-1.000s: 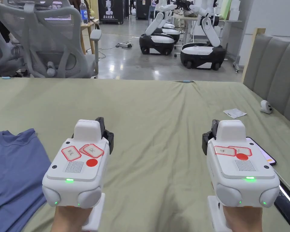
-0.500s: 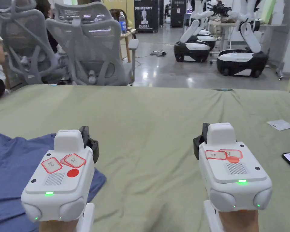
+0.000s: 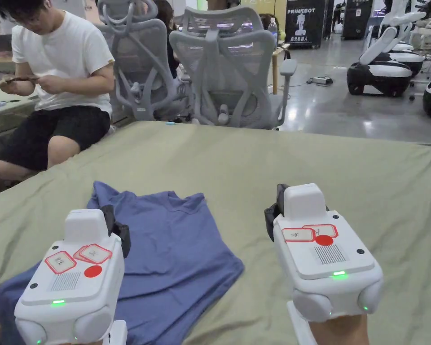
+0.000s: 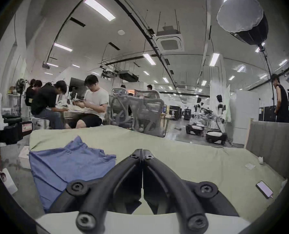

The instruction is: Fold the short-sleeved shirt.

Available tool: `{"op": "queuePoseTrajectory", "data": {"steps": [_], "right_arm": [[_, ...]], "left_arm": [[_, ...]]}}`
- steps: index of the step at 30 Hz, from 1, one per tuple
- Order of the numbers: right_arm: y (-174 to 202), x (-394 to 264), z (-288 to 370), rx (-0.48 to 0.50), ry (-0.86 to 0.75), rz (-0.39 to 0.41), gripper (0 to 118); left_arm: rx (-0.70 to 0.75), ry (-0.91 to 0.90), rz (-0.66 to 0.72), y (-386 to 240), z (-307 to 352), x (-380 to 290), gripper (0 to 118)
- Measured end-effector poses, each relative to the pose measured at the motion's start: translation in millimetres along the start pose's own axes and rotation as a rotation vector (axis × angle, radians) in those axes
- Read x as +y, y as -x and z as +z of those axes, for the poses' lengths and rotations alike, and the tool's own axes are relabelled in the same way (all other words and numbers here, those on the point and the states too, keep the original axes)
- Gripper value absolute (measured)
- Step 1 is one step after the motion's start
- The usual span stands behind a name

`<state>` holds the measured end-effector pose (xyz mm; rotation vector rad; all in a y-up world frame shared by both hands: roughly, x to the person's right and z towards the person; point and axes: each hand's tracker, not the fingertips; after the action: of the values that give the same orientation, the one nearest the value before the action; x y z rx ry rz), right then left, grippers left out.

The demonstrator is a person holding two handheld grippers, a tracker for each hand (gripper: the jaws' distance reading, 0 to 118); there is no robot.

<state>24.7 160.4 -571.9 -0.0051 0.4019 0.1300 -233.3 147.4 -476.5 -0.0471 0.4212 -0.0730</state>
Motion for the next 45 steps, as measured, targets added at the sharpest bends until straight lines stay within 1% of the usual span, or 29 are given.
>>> {"op": "queuePoseTrajectory", "data": {"steps": [3, 4, 5, 6, 7, 9, 10, 11, 12, 13, 16, 19, 23, 24, 26, 27, 28, 29, 30, 31, 32, 33, 35, 38, 43, 45], "right_arm": [[-1.6, -3.8, -2.3, -0.001, 0.02, 0.003, 3], [-2.5, -5.9, -4.2, 0.001, 0.03, 0.003, 3], [-3.0, -7.8, -6.0, 0.001, 0.037, 0.002, 4], [-3.1, -10.4, -7.7, 0.0, 0.045, 0.003, 4], [-3.2, -12.9, -9.0, -0.001, 0.05, 0.003, 5], [-4.5, -17.0, -12.5, 0.001, 0.061, 0.003, 5], [-4.8, -19.7, -13.4, 0.001, 0.066, 0.007, 5], [-4.5, -22.2, -14.3, -0.001, 0.071, 0.009, 5], [-5.1, -25.2, -16.7, -0.005, 0.077, 0.008, 5], [-5.9, -27.8, -19.5, -0.004, 0.081, 0.005, 5], [-6.8, -36.7, -32.6, 0.004, 0.102, 0.0, 5], [-7.0, -44.3, -46.8, 0.01, 0.12, -0.001, 6], [-7.0, -54.5, -60.9, 0.013, 0.144, -0.003, 7], [-7.5, -57.3, -62.6, 0.014, 0.149, -0.005, 7], [-7.3, -62.1, -65.3, 0.012, 0.161, -0.006, 7], [-6.7, -64.2, -66.3, 0.012, 0.166, -0.005, 7], [-6.5, -66.0, -66.4, 0.014, 0.172, -0.003, 7], [-6.4, -67.2, -66.3, 0.015, 0.175, -0.001, 7], [-5.9, -67.6, -65.8, 0.016, 0.18, -0.002, 7], [-5.3, -67.8, -65.4, 0.018, 0.182, -0.004, 7], [-5.0, -68.1, -64.9, 0.019, 0.184, -0.007, 7], [-4.9, -68.3, -64.2, 0.02, 0.186, -0.011, 7], [-5.1, -67.8, -61.3, 0.024, 0.187, -0.017, 7], [-9.2, -65.1, -56.0, 0.022, 0.183, -0.007, 7], [-25.7, -58.5, -44.9, -0.003, 0.169, -0.016, 7], [-34.1, -55.4, -36.4, -0.012, 0.159, -0.018, 7]], "left_arm": [[-0.07, 0.082, -0.008, -4.2, -19.9, 4.8, 0], [-0.084, 0.136, 0.012, -6.5, -32.0, 9.2, 7], [-0.096, 0.194, 0.047, -5.5, -45.9, 12.8, 20], [-0.152, 0.256, 0.045, -7.8, -62.6, 15.8, 32], [-0.165, 0.277, 0.05, -11.6, -76.5, 16.1, 49], [-0.164, 0.325, 0.011, -20.1, -107.4, 12.2, 76], [-0.186, 0.368, -0.008, -24.5, -124.7, 9.6, 97], [-0.197, 0.407, -0.056, -30.7, -140.5, 5.5, 112], [-0.211, 0.426, -0.071, -36.2, -157.6, -1.4, 118], [-0.244, 0.446, -0.101, -39.4, -171.2, -8.3, 118], [-0.263, 0.519, -0.155, -55.8, -217.0, -34.4, 118], [-0.295, 0.594, -0.132, -62.7, -257.6, -61.1, 118], [-0.299, 0.705, -0.175, -72.1, -299.5, -96.4, 111], [-0.278, 0.738, -0.175, -74.4, -306.7, -105.5, 108], [-0.266, 0.815, -0.155, -75.5, -311.8, -120.2, 108], [-0.291, 0.812, -0.101, -72.1, -312.2, -118.9, 107], [-0.283, 0.8, -0.103, -69.4, -312.1, -113.1, 104], [-0.299, 0.793, -0.106, -67.5, -309.8, -108.8, 93], [-0.33, 0.759, -0.108, -67.6, -305.7, -104.1, 75], [-0.317, 0.734, -0.12, -67.4, -302.7, -101.1, 45], [-0.296, 0.726, -0.134, -66.9, -301.1, -100.5, 19], [-0.278, 0.727, -0.152, -64.6, -297.6, -99.3, 5], [-0.309, 0.722, -0.111, -56.5, -296.1, -97.7, 5], [-0.332, 0.655, -0.115, -44.7, -289.6, -83.5, 5], [-0.29, 0.512, -0.045, -18.2, -284.4, -9.6, 5], [-0.304, 0.469, -0.068, -14.0, -276.6, 25.1, 5]]}}
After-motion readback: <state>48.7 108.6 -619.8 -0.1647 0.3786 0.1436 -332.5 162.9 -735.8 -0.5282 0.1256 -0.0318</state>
